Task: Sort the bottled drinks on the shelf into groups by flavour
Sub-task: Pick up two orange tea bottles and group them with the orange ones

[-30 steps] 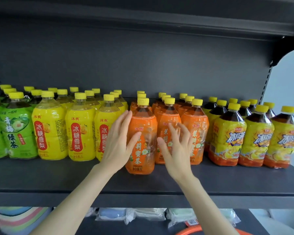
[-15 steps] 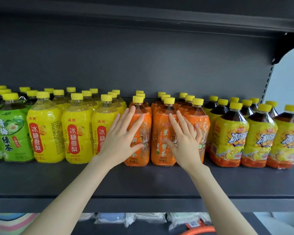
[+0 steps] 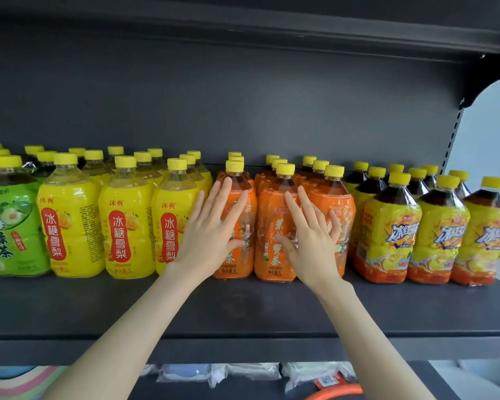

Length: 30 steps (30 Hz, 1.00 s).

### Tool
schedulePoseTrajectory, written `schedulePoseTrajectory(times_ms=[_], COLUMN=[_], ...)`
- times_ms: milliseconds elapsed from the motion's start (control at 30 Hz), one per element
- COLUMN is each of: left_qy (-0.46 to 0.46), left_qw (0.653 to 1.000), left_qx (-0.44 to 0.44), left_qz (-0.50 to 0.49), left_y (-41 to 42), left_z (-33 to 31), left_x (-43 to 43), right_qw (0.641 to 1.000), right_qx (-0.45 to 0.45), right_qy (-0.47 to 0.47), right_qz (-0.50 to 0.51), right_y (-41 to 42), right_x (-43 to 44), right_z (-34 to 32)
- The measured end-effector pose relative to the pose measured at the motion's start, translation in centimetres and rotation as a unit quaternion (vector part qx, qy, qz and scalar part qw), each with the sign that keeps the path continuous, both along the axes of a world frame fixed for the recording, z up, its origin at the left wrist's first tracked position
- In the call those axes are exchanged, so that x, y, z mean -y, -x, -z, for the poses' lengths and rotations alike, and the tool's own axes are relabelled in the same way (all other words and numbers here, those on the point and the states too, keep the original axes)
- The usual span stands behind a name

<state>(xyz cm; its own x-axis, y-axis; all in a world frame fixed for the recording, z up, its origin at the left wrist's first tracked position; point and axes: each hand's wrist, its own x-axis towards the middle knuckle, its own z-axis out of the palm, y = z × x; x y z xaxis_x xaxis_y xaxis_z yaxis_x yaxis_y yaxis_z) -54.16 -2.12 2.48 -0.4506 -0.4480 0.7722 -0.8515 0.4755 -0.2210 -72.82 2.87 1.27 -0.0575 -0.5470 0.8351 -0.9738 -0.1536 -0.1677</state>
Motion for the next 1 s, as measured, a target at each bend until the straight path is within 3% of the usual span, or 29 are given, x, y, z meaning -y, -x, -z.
schedulePoseTrajectory(times_ms=[467,767,1000], left_qy=[-0.059,-0.036,-0.014], left_qw=[0.998,0.999,1.0], left_qx=[0.005,0.015,-0.015], left_qz=[0.011,-0.007,-0.015], left_y=[-0.8,-0.6,-1.9], left_z=[-0.5,-0.3,-0.5], left_x=[-0.8,-0.8,-2.9], right_qw=[0.999,0.998,0.99], right_qx=[-0.014,-0.026,-0.038], right_qy=[-0.049,-0.051,-0.134], right_qz=[0.011,0.022,0.016], right_y=[-0.3,0.0,0.1], right_x=[-0.6,-0.4,-3.2], right_z=[-0.3,0.1,-3.1])
